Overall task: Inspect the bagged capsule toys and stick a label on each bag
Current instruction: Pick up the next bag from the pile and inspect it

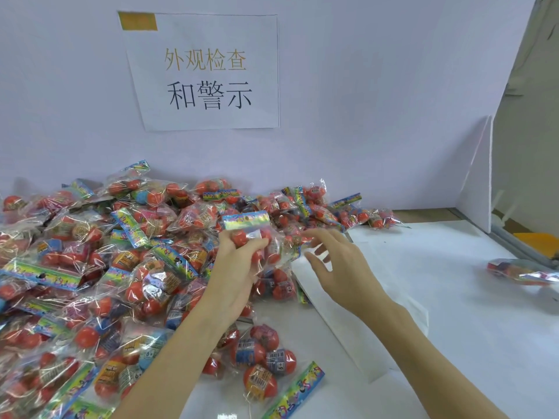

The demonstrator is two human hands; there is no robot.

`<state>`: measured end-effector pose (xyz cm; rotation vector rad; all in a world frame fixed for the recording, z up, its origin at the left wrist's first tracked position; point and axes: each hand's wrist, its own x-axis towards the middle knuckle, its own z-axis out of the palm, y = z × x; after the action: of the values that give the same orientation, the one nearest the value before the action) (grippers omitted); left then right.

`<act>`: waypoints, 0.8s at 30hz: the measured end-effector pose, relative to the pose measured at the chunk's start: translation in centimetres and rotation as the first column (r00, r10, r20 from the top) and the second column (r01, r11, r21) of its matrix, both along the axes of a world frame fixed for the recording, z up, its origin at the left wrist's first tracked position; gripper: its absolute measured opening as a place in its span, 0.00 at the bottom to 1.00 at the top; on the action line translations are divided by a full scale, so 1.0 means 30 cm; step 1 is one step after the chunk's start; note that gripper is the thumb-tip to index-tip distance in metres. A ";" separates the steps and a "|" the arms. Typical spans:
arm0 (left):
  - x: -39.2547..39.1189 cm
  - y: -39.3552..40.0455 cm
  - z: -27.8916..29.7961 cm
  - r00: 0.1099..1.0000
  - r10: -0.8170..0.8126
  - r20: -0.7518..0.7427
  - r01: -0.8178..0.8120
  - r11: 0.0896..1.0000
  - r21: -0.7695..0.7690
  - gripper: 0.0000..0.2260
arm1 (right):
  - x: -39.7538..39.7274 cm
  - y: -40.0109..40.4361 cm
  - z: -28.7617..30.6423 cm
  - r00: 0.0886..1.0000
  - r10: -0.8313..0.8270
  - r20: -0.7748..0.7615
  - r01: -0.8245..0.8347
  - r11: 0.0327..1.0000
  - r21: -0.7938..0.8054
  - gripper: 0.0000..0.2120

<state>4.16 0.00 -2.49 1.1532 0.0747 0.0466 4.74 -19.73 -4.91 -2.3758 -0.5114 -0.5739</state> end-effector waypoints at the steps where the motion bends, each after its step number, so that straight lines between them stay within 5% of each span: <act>1: 0.005 0.007 0.001 1.000 0.025 -0.012 -0.026 0.999 -0.020 0.14 | 0.010 -0.014 -0.007 0.997 -0.059 -0.058 0.058 0.998 -0.017 0.20; 5: -0.007 0.010 0.004 0.994 -0.009 0.105 -0.003 0.994 0.113 0.19 | 0.031 -0.065 -0.022 0.941 -0.149 -0.303 0.095 0.978 -0.186 0.34; 7: -0.023 0.002 0.006 0.981 0.016 0.192 -0.076 0.948 0.310 0.11 | 0.034 -0.071 -0.028 0.926 -0.130 -0.353 0.064 0.979 -0.193 0.37; 10: -0.025 0.003 0.001 0.921 0.134 0.365 -0.328 0.773 0.543 0.09 | 0.040 -0.076 -0.038 0.954 -0.118 -0.275 0.078 0.985 -0.152 0.31; 14: -0.020 0.010 -0.018 0.805 0.141 0.576 -0.517 0.643 0.566 0.25 | 0.044 -0.096 -0.035 0.977 -0.082 -0.196 0.081 0.997 -0.013 0.18; 18: -0.023 0.002 -0.021 0.678 0.033 0.734 -0.685 0.390 0.615 0.12 | 0.046 -0.109 -0.017 0.984 -0.061 -0.170 0.085 0.987 0.139 0.11; 24: -0.032 -0.017 -0.047 0.781 -0.011 0.625 -0.567 0.407 0.716 0.14 | 0.046 -0.101 0.001 0.999 -0.037 -0.028 0.039 0.996 0.074 0.06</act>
<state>3.20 -0.50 -3.90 2.1634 -0.3123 0.8549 6.11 -22.75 -4.87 -2.3236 -0.4264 -0.5681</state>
